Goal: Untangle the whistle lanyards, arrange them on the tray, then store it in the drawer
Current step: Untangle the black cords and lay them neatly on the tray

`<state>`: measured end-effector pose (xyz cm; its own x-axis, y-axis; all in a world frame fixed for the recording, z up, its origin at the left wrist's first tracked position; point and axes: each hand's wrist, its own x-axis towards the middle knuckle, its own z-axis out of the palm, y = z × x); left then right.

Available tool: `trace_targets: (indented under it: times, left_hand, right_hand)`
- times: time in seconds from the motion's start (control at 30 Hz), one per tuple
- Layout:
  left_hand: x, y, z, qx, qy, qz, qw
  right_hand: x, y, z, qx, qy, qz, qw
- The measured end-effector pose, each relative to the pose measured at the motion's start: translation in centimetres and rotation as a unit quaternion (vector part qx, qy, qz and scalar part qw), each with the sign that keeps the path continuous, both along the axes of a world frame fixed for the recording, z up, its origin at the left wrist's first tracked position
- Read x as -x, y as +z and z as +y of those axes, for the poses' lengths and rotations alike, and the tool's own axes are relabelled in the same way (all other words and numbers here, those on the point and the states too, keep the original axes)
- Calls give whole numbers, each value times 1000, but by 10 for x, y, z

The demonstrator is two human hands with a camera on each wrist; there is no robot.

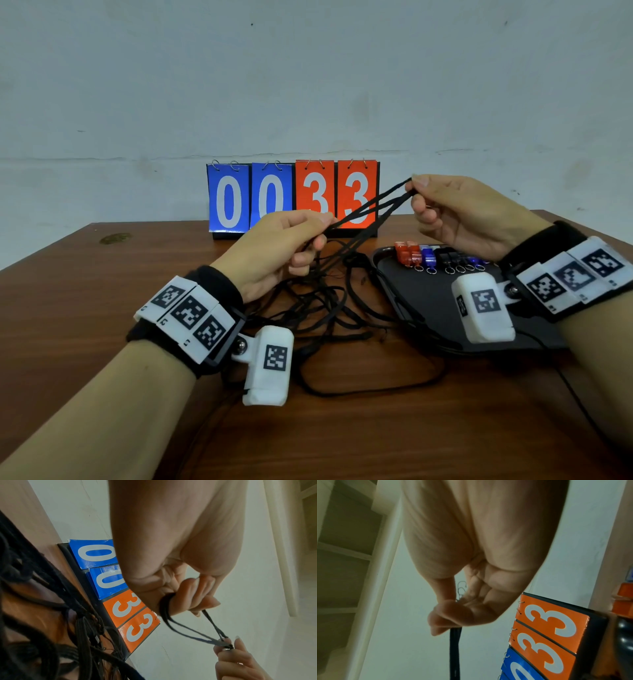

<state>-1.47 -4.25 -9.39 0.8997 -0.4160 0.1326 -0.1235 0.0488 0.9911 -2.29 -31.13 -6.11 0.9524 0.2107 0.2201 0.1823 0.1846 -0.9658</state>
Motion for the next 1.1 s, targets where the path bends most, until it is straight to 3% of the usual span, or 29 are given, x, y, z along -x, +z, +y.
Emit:
trace_targets:
  times: [0.3, 0.83, 1.1]
  left_hand:
    - [4, 9, 5, 74, -7, -7, 997]
    - [-6, 5, 10, 81, 89, -27, 992]
    - [-4, 3, 12, 58, 142, -32, 988]
  right_hand:
    - [-4, -7, -8, 189, -36, -17, 981]
    - [-9, -4, -12, 106, -141, -54, 983]
    - [-11, -7, -20, 188, -132, -29, 973]
